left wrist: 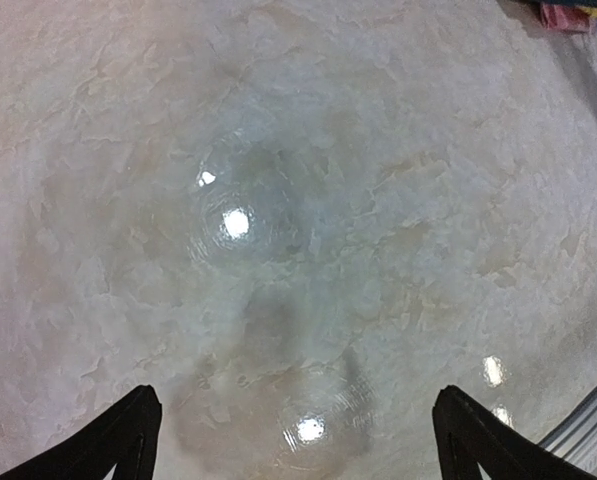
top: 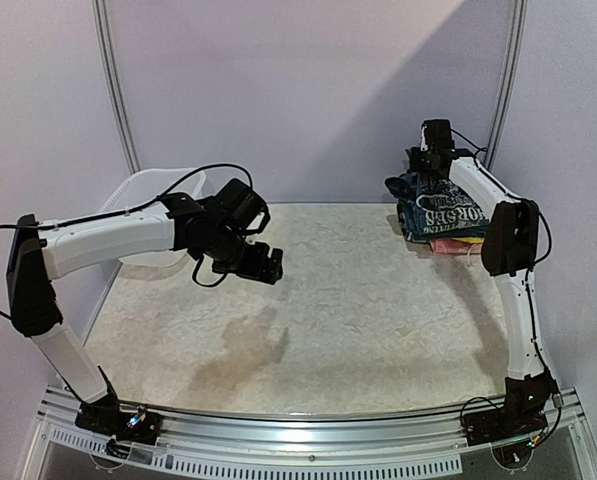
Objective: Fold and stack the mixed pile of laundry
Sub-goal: Adjust the square-folded tank top at the corner of the board.
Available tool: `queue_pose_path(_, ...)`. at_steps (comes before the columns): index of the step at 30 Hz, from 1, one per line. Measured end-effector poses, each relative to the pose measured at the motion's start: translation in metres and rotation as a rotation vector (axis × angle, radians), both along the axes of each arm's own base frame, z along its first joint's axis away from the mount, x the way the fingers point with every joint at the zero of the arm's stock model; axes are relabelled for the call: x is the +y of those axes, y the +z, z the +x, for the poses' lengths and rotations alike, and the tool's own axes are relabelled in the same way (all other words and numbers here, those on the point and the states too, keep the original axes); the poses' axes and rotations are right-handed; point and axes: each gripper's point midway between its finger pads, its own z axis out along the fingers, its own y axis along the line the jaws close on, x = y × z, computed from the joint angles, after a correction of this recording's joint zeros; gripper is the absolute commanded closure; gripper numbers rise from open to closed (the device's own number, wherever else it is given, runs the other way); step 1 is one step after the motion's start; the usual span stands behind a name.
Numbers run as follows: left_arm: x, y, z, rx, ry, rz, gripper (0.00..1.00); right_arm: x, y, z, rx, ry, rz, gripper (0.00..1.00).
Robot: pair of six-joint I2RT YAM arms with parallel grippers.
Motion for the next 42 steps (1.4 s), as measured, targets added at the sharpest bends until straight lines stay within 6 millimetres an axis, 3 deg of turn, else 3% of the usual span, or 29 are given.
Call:
queue_pose_path(5,0.006,-0.006,-0.005,0.014,0.014,0.004,0.04,0.012,0.014,-0.004,-0.021,0.015,0.010,1.00)
queue_pose_path(12,0.009,-0.002,-0.008,0.009,0.029,-0.014,0.04,0.029,0.013,-0.006,-0.022,0.032,0.031,1.00)
queue_pose_path(25,0.009,-0.003,-0.008,0.006,0.031,-0.019,0.04,0.039,0.015,-0.003,-0.039,0.057,0.092,1.00)
queue_pose_path(30,0.009,-0.003,-0.008,0.005,0.025,-0.016,0.04,0.043,0.004,0.002,-0.039,0.064,0.109,1.00)
queue_pose_path(31,0.009,-0.003,-0.008,0.005,0.024,-0.015,0.04,0.044,0.001,0.003,-0.036,0.066,0.112,0.96)
queue_pose_path(33,0.009,-0.003,-0.008,0.003,0.019,-0.013,0.04,0.046,-0.008,0.005,-0.027,0.072,0.116,0.77)
queue_pose_path(36,0.009,-0.003,-0.008,0.002,0.011,-0.010,0.04,0.050,-0.016,0.006,-0.015,0.086,0.129,0.59)
queue_pose_path(42,0.008,-0.003,-0.009,0.003,0.001,-0.011,0.04,0.068,-0.006,0.008,-0.051,0.169,0.175,0.29)
